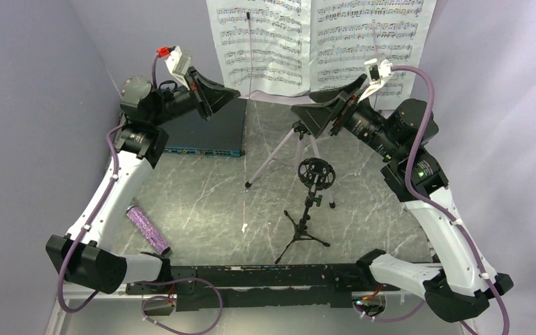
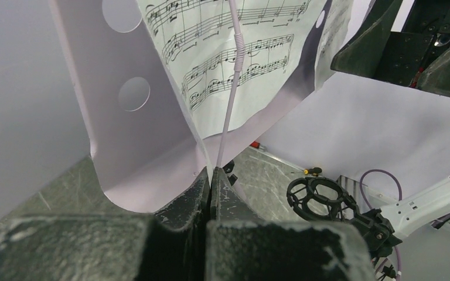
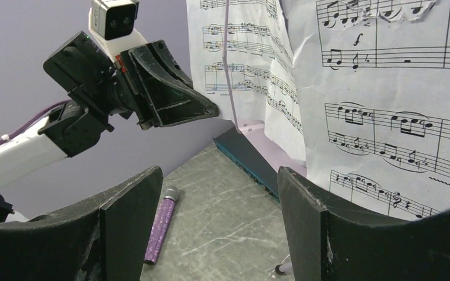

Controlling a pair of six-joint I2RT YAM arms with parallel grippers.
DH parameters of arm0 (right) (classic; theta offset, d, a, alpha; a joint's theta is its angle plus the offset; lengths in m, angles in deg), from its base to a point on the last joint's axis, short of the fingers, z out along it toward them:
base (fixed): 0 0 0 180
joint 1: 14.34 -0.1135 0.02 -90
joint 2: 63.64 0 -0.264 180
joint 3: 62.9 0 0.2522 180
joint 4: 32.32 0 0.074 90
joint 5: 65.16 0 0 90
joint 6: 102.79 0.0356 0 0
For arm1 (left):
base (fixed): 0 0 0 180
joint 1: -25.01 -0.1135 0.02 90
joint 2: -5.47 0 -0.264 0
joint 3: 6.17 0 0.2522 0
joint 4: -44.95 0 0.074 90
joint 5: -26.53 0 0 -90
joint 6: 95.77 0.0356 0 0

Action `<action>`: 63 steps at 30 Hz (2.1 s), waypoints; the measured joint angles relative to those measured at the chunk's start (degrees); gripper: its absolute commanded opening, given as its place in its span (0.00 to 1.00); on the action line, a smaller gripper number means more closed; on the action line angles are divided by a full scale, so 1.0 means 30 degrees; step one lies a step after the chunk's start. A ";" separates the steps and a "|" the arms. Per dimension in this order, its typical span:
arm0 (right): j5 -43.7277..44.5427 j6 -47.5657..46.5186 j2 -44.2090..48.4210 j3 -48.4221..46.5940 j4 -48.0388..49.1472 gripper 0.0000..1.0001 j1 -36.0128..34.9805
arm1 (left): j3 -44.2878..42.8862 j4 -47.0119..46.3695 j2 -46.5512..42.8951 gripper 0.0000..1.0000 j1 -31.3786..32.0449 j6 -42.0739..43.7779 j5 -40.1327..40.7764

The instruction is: Set up the instrument practice props

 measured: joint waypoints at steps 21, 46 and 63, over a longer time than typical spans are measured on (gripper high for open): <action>0.0058 0.0007 0.0000 0.0262 0.0153 0.78 0.0000 | 0.0386 0.2361 -0.0430 0.61 0.0000 0.0882 0.0255; -0.3475 -0.0146 0.4218 0.5668 0.1100 1.00 0.0000 | 0.7919 0.8801 -0.6441 0.89 0.0000 0.2820 0.7308; -0.3534 0.0291 0.6215 0.8706 0.0699 1.00 0.0000 | 1.1009 1.5686 -0.4758 0.94 -0.0058 -0.6331 2.2156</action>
